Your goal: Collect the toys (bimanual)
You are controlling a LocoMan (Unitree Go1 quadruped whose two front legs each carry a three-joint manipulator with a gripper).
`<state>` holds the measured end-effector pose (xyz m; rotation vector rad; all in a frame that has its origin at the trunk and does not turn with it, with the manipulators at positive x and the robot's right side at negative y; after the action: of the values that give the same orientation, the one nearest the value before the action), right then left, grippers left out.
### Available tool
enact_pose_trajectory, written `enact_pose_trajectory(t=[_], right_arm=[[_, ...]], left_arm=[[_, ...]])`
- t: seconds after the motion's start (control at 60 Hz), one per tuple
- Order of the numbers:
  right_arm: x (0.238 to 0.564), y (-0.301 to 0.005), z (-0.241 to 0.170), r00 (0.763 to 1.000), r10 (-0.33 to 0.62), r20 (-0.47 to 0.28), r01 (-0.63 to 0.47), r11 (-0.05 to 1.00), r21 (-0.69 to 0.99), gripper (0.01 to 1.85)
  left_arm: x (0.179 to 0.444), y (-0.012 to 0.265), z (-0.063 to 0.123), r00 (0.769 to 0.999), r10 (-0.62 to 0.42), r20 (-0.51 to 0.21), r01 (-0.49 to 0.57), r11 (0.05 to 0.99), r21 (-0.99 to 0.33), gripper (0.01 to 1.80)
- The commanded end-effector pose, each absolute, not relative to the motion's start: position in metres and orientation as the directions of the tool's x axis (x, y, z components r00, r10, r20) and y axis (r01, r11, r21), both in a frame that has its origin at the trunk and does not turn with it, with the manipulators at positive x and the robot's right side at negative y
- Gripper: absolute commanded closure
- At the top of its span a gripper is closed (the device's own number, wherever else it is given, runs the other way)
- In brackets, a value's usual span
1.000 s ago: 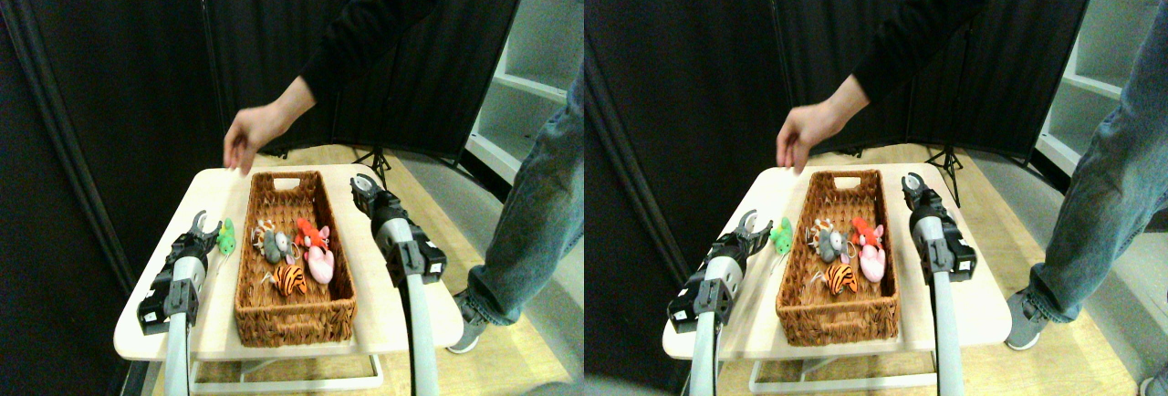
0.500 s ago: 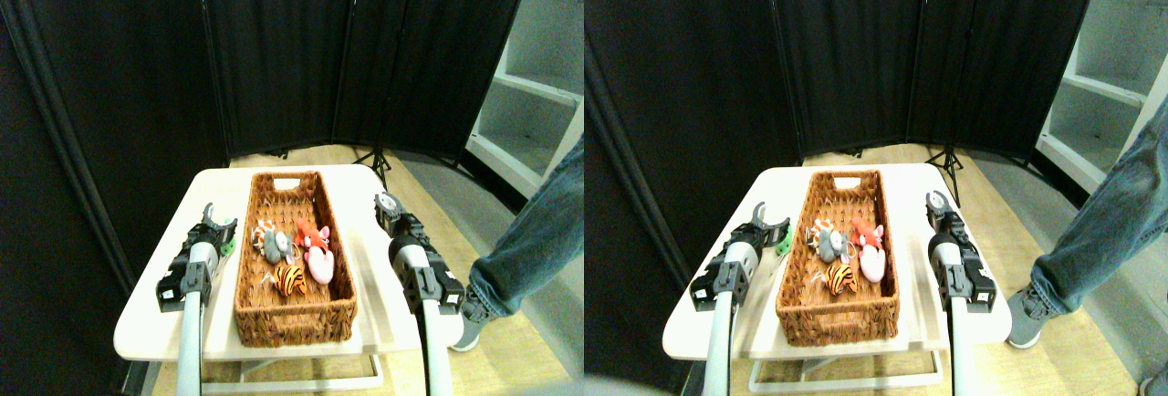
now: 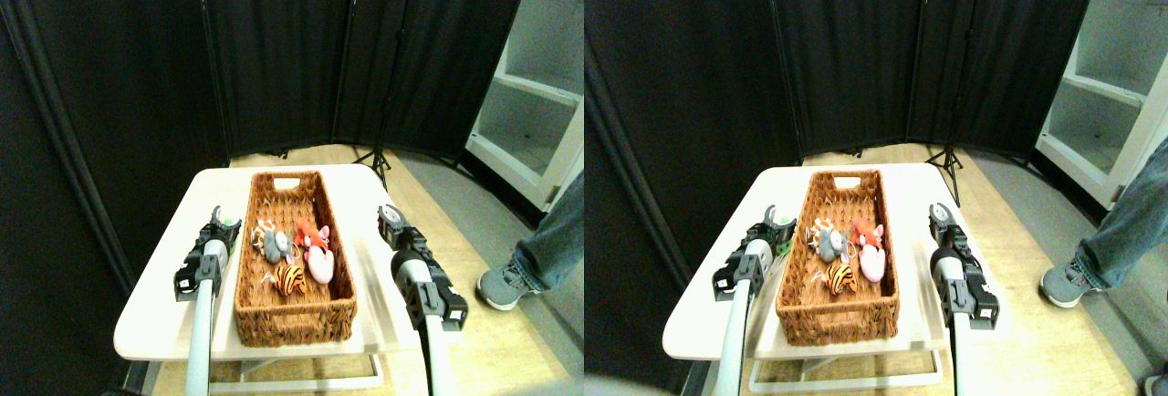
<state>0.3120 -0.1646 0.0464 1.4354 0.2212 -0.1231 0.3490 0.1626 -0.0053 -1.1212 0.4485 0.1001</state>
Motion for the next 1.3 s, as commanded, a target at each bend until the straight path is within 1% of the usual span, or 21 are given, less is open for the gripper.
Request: enact_pose_trajectory(t=[0.017, 0.083, 0.167, 0.183, 0.217, 0.25, 0.317, 0.383, 0.5, 0.567, 0.683, 0.867, 0.95, 0.983, 1.017, 1.083, 1.1, 1.15, 1.167, 1.2, 1.3], right_arm=[[0.314, -0.158, 0.052, 0.981, 0.062, -0.182, 0.170, 0.171, 0.970, 1.85], [0.314, -0.156, 0.052, 0.981, 0.055, -0.184, 0.172, 0.172, 0.970, 1.85], [0.315, -0.156, 0.052, 0.980, 0.053, -0.191, 0.181, 0.146, 0.972, 1.85], [0.315, -0.155, 0.052, 0.978, 0.053, -0.199, 0.192, 0.119, 0.974, 1.85], [0.315, -0.155, 0.052, 0.979, 0.062, -0.194, 0.185, 0.124, 0.975, 1.85], [0.315, -0.155, 0.051, 0.977, 0.065, -0.204, 0.196, 0.110, 0.974, 1.85], [0.316, -0.154, 0.051, 0.976, 0.073, -0.204, 0.195, 0.109, 0.975, 1.85], [0.316, -0.153, 0.050, 0.977, 0.073, -0.200, 0.189, 0.128, 0.973, 1.85], [0.315, -0.152, 0.050, 0.979, 0.065, -0.193, 0.182, 0.146, 0.972, 1.85], [0.315, -0.151, 0.050, 0.976, 0.067, -0.206, 0.198, 0.110, 0.974, 1.85], [0.314, -0.150, 0.050, 0.974, 0.080, -0.211, 0.204, 0.092, 0.975, 1.85], [0.312, -0.148, 0.051, 0.978, 0.074, -0.195, 0.185, 0.115, 0.976, 1.85], [0.312, -0.148, 0.052, 0.979, 0.074, -0.191, 0.183, 0.108, 0.977, 1.85], [0.312, -0.149, 0.052, 0.978, 0.078, -0.192, 0.184, 0.097, 0.978, 1.85], [0.312, -0.149, 0.053, 0.979, 0.078, -0.187, 0.180, 0.095, 0.979, 1.85], [0.312, -0.149, 0.054, 0.979, 0.076, -0.187, 0.179, 0.093, 0.979, 1.85], [0.312, -0.149, 0.054, 0.979, 0.076, -0.187, 0.179, 0.093, 0.979, 1.85], [0.312, -0.149, 0.054, 0.978, 0.070, -0.197, 0.192, 0.071, 0.979, 1.85], [0.312, -0.149, 0.054, 0.978, 0.068, -0.198, 0.194, 0.068, 0.979, 1.85], [0.313, -0.149, 0.054, 0.978, 0.075, -0.195, 0.191, 0.060, 0.980, 1.85], [0.313, -0.149, 0.054, 0.980, 0.064, -0.189, 0.185, 0.060, 0.981, 1.85]], left_arm=[[0.354, 0.163, -0.007, 0.917, -0.142, -0.373, -0.276, 0.452, -0.848, 1.36], [0.354, 0.165, -0.009, 0.913, -0.134, -0.384, -0.288, 0.454, -0.843, 1.34], [0.354, 0.169, -0.014, 0.906, -0.135, -0.400, -0.298, 0.466, -0.833, 1.26], [0.355, 0.170, -0.015, 0.904, -0.133, -0.407, -0.305, 0.466, -0.830, 1.24], [0.354, 0.171, -0.016, 0.898, -0.124, -0.421, -0.320, 0.472, -0.822, 1.19], [0.353, 0.172, -0.017, 0.895, -0.120, -0.430, -0.328, 0.478, -0.815, 1.15], [0.353, 0.172, -0.019, 0.894, -0.116, -0.432, -0.331, 0.478, -0.814, 1.13], [0.354, 0.173, -0.021, 0.894, -0.113, -0.434, -0.334, 0.478, -0.812, 1.12], [0.354, 0.172, -0.025, 0.882, -0.114, -0.457, -0.358, 0.467, -0.808, 1.08], [0.354, 0.173, -0.028, 0.877, -0.117, -0.466, -0.371, 0.451, -0.812, 1.06], [0.355, 0.174, -0.033, 0.877, -0.121, -0.465, -0.372, 0.443, -0.816, 1.06], [0.358, 0.176, -0.039, 0.873, -0.109, -0.475, -0.386, 0.439, -0.811, 1.08], [0.359, 0.178, -0.043, 0.874, -0.105, -0.474, -0.387, 0.436, -0.812, 1.15], [0.358, 0.178, -0.045, 0.878, -0.101, -0.469, -0.386, 0.433, -0.815, 1.20], [0.359, 0.178, -0.046, 0.885, -0.091, -0.456, -0.380, 0.426, -0.821, 1.31], [0.360, 0.180, -0.049, 0.901, -0.072, -0.428, -0.353, 0.450, -0.820, 1.54], [0.360, 0.180, -0.049, 0.901, -0.072, -0.428, -0.353, 0.450, -0.820, 1.54], [0.361, 0.180, -0.049, 0.909, -0.069, -0.410, -0.336, 0.460, -0.822, 1.76], [0.361, 0.179, -0.049, 0.911, -0.068, -0.406, -0.330, 0.469, -0.819, 1.79], [0.362, 0.179, -0.048, 0.913, -0.063, -0.404, -0.326, 0.486, -0.811, 1.80], [0.362, 0.177, -0.047, 0.911, -0.059, -0.408, -0.330, 0.490, -0.807, 1.80]])
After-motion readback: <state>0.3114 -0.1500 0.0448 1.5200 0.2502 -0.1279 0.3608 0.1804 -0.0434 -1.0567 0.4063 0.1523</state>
